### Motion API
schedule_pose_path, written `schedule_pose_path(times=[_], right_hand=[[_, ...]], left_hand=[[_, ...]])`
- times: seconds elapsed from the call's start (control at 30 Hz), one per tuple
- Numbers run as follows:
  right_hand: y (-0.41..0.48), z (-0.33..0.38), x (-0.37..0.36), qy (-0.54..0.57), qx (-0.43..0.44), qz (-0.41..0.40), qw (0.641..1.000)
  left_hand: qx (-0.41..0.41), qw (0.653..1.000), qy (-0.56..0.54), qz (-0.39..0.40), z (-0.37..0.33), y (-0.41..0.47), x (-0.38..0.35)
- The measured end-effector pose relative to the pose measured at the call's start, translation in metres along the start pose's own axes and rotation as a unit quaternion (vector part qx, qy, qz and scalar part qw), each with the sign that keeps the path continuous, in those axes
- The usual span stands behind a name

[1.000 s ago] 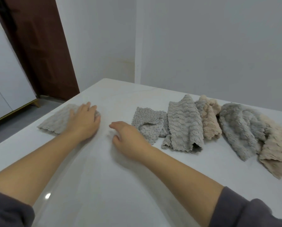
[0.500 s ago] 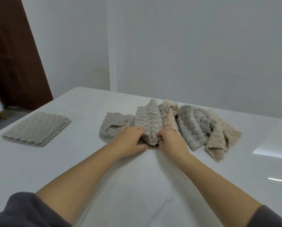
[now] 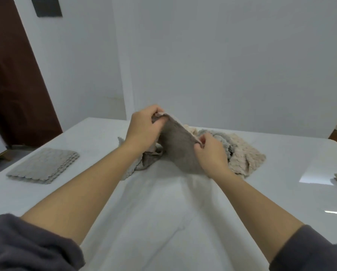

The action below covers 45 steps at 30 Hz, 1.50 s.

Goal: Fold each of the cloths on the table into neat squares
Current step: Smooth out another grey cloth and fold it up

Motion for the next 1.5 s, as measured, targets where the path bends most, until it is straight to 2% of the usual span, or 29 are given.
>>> schedule_pose_path(times=[0.13, 0.27, 0.37, 0.43, 0.63, 0.7, 0.77, 0.87, 0.97, 1.1, 1.2, 1.33, 1.5], right_hand=[[-0.001, 0.009, 0.035, 0.078, 0.023, -0.017, 0.997], [-0.007, 0.014, 0.076, 0.086, 0.059, -0.031, 0.994], [-0.013, 0.016, 0.105, 0.108, 0.068, -0.004, 0.992], [-0.02, 0.017, 0.123, 0.165, 0.062, 0.024, 0.984], [-0.047, 0.024, 0.16, 0.422, 0.012, 0.1, 0.901], [-0.054, 0.029, 0.168, 0.475, 0.001, 0.105, 0.874], [-0.059, 0.031, 0.171, 0.493, -0.01, 0.111, 0.863], [-0.06, 0.027, 0.167, 0.457, -0.021, 0.106, 0.883], [-0.062, 0.017, 0.15, 0.416, -0.053, 0.122, 0.9], [-0.066, -0.023, 0.097, 0.261, -0.11, 0.11, 0.953], [-0.068, -0.057, 0.051, 0.189, -0.135, 0.098, 0.968], [-0.069, -0.076, 0.012, 0.074, -0.093, 0.086, 0.989], [-0.064, -0.081, -0.015, -0.114, -0.059, 0.055, 0.99]], left_hand=[[0.006, 0.999, -0.023, -0.049, -0.019, 0.005, 0.029], [-0.001, 0.996, -0.006, -0.09, -0.033, 0.001, 0.058], [-0.007, 0.995, 0.014, -0.101, -0.04, -0.007, 0.078], [-0.011, 0.994, 0.025, -0.105, -0.046, -0.014, 0.09], [0.016, 0.995, -0.046, -0.091, -0.065, -0.039, 0.123], [0.023, 0.994, -0.066, -0.079, -0.073, -0.047, 0.129], [0.033, 0.993, -0.086, -0.071, -0.078, -0.054, 0.133], [0.082, 0.988, -0.117, -0.056, -0.075, -0.06, 0.134], [0.144, 0.985, -0.097, -0.022, -0.055, -0.067, 0.121], [0.211, 0.976, 0.003, 0.057, 0.001, -0.09, 0.08], [0.253, 0.958, 0.081, 0.107, 0.051, -0.113, 0.044], [0.254, 0.941, 0.175, 0.142, 0.086, -0.133, 0.008], [0.189, 0.921, 0.313, 0.135, 0.104, -0.134, -0.012]])
Point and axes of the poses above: each hand's wrist, its own y-axis towards the middle knuckle, its own x-axis out of the back of the hand, z = x × y, the point moved 3 cm from there along y, towards the middle knuckle, and after that the axes turned 3 degrees about -x, right-handed, at the moved point
